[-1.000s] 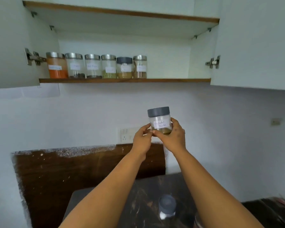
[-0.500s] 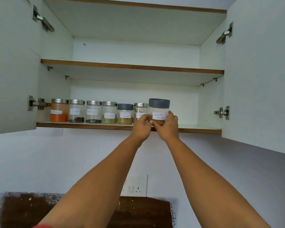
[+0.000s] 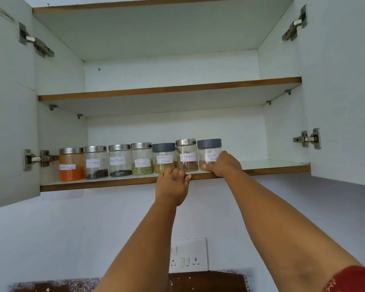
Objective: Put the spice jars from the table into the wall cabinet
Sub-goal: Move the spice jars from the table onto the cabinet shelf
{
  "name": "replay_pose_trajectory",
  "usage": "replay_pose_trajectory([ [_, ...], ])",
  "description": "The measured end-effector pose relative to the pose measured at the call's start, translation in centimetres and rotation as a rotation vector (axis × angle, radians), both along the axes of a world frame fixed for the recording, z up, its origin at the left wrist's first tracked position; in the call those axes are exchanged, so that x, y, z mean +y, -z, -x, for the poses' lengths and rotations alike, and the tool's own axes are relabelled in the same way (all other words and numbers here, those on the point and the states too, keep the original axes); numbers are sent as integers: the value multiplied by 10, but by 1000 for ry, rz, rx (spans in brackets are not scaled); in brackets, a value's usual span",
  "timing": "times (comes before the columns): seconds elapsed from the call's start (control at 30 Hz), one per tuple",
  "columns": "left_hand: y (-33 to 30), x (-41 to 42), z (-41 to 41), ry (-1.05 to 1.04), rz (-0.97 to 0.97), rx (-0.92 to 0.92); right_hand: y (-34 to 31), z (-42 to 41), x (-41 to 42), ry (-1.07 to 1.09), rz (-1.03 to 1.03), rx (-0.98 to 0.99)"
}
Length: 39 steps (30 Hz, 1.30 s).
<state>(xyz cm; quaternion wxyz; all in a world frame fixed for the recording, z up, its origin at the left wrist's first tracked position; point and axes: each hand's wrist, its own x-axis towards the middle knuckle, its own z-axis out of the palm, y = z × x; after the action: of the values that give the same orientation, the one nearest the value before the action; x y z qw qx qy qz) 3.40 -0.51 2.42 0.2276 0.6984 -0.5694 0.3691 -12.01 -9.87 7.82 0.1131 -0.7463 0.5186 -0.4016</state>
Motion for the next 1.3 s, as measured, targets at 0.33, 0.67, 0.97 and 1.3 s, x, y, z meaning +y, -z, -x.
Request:
replay_pose_trajectory([
  [0.33, -13, 0, -10, -20, -52, 36, 3, -13, -2, 150, -36, 48],
  [0.67, -13, 0, -5, -73, -53, 53, 40, -9, 7, 176, 255, 106],
  [0.97, 55, 21, 6, 370, 187, 456, 149, 6, 81, -6, 327, 65],
  [1.3, 283, 103, 81, 417, -207, 674, 369, 45, 192, 229, 29, 104],
])
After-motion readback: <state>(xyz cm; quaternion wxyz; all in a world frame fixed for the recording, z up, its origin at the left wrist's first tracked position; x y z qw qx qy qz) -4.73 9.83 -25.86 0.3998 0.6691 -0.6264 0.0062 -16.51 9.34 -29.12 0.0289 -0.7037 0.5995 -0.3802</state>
